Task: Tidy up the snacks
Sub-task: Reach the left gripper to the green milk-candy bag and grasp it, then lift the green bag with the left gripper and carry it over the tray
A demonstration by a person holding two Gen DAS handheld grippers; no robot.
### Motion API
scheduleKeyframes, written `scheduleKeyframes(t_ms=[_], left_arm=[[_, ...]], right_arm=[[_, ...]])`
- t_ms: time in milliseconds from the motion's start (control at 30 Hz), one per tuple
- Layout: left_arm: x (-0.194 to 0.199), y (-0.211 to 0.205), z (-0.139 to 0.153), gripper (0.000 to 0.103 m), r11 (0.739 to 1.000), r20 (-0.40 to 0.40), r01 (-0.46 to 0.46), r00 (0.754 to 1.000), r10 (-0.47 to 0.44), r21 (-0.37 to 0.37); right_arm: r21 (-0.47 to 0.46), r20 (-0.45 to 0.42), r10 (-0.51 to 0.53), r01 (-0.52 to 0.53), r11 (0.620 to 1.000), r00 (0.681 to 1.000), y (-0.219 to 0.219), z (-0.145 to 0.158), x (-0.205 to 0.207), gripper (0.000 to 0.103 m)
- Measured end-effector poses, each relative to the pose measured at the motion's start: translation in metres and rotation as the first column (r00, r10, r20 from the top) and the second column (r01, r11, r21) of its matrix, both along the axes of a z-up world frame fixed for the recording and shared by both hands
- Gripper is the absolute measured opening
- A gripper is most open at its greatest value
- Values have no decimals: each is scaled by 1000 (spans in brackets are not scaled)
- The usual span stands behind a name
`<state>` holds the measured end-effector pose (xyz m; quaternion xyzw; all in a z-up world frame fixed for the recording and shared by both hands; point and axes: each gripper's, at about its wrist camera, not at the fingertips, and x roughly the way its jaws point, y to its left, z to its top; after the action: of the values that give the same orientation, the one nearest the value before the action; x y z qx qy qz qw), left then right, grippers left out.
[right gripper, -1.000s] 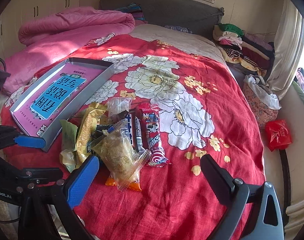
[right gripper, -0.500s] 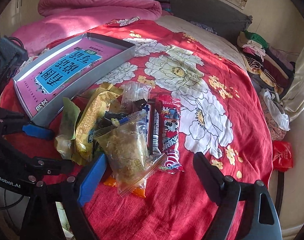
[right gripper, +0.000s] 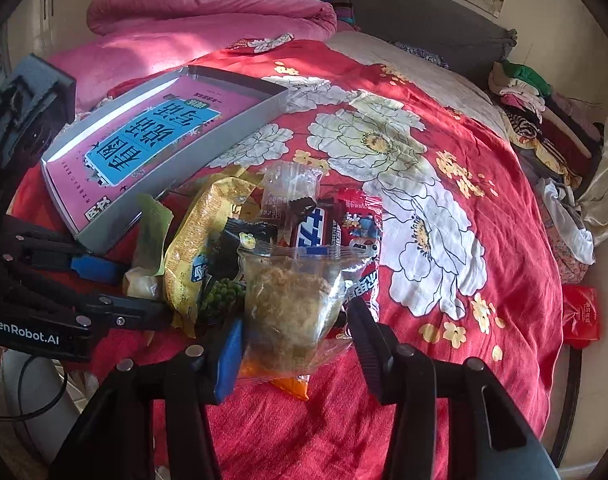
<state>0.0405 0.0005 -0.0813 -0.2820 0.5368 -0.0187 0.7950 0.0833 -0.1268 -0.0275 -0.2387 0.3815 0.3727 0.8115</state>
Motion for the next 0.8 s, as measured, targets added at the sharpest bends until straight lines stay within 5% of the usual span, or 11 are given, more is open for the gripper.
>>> scheduleKeyframes(t_ms=[500,800], left_arm=[[-14,6,34,38,998,97,55,994,-56,5],[-25,34,61,38,998,169,-2,986,-9,64]], right_arm=[[249,-98,-62,84,965,993,-19,26,1,48],[329,-86,-87,111,938,993,-15,39,-13,48]])
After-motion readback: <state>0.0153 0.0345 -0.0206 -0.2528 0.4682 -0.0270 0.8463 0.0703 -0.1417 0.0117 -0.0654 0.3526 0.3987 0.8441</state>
